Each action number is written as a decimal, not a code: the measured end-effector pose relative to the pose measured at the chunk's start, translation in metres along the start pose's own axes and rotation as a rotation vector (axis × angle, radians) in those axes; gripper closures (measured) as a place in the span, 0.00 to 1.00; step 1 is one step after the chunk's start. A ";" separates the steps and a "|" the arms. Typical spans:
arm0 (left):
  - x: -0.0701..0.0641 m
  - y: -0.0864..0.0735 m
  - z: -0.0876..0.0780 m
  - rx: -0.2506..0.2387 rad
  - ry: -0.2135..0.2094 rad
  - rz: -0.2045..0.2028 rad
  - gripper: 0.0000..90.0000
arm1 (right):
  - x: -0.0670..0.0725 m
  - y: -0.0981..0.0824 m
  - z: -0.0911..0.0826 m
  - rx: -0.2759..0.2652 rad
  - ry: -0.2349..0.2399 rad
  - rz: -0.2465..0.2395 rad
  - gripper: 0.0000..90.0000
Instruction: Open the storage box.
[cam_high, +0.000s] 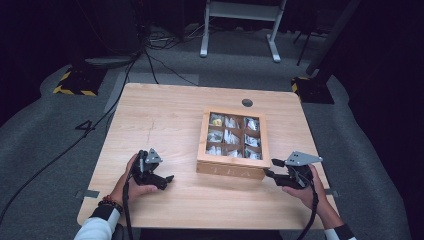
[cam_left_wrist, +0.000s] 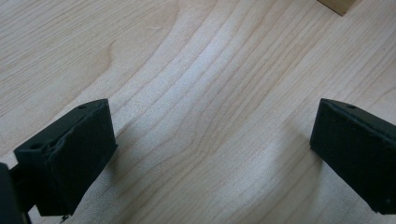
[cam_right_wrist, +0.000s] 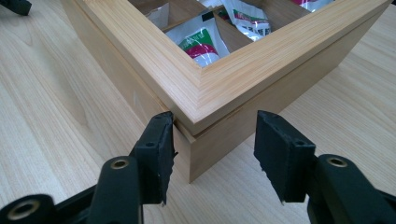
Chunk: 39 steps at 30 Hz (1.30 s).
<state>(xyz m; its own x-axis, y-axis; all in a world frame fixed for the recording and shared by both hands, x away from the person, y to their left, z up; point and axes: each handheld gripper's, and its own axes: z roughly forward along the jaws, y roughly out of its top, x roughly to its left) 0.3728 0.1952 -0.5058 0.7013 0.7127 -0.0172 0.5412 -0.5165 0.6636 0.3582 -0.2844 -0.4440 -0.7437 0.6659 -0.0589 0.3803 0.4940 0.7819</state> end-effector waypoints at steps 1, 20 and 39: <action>0.000 0.000 0.000 0.000 -0.001 0.001 0.00 | 0.000 0.000 0.000 0.001 0.007 0.002 0.55; -0.001 0.001 0.000 0.008 0.006 -0.005 0.01 | 0.002 0.002 -0.002 -0.035 0.011 -0.008 0.62; -0.008 0.008 0.002 -0.003 -0.035 0.033 0.17 | 0.003 0.006 -0.008 -0.071 -0.004 -0.007 0.62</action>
<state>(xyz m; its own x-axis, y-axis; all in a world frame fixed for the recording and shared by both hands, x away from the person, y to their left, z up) 0.3722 0.1842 -0.5014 0.7341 0.6787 -0.0213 0.5167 -0.5379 0.6661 0.3540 -0.2838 -0.4342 -0.7441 0.6648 -0.0663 0.3354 0.4576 0.8235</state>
